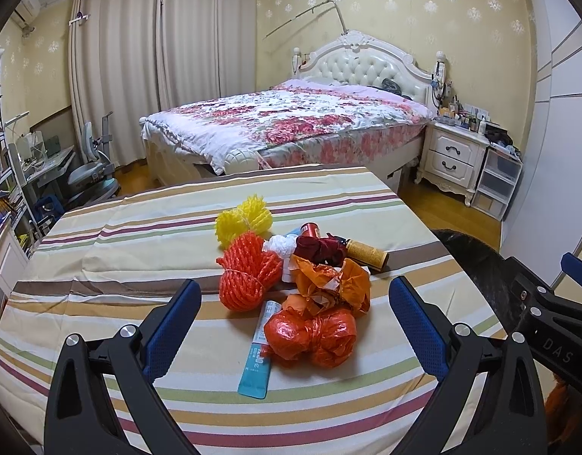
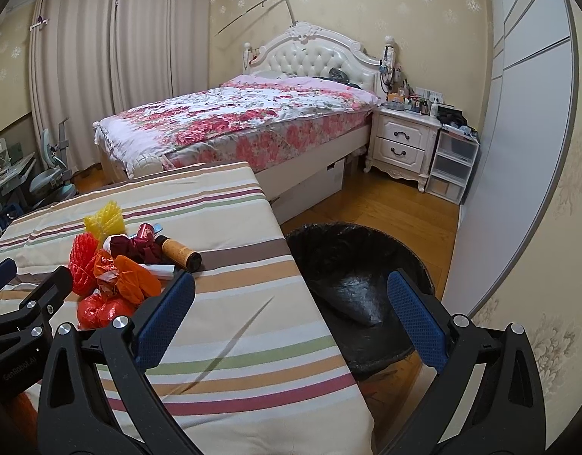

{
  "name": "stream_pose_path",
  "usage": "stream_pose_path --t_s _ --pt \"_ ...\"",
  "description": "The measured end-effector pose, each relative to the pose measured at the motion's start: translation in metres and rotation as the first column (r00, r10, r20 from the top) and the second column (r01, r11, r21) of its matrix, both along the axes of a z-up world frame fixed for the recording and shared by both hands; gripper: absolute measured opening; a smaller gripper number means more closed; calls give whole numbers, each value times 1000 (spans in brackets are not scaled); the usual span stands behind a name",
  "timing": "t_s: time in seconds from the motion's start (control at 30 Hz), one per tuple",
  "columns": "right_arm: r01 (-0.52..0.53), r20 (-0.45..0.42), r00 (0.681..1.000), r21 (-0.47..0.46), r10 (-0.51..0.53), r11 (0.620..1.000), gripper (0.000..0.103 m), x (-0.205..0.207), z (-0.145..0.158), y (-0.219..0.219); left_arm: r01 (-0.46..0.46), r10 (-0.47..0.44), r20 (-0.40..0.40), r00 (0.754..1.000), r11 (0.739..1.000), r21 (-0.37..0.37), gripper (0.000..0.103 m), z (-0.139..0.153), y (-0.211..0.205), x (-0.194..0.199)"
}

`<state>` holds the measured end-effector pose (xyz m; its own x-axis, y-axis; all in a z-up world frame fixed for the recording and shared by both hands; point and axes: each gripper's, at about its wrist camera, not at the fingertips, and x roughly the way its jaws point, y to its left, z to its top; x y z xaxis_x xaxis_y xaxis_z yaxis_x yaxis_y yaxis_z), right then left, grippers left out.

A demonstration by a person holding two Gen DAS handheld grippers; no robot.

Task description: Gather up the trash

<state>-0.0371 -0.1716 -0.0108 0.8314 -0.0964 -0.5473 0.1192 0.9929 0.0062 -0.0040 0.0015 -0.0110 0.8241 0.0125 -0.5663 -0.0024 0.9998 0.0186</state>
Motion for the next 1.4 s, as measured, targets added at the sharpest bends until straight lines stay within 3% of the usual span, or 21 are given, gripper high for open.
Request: stream_pose_path --t_s 0.93,0.97,1.4 --pt "1 -8 1000 2 -1 1000 99 -1 -5 -2 0 0 -15 1000 1000 1 97 -18 -1 -7" --pt "2 -8 1000 2 -2 1000 99 -1 -5 -2 2 -2 -11 1000 1000 3 97 -6 -1 2" --pt "1 -11 1000 3 -1 1000 99 0 -6 -2 4 -4 -14 1000 1000 2 97 -7 -1 2"
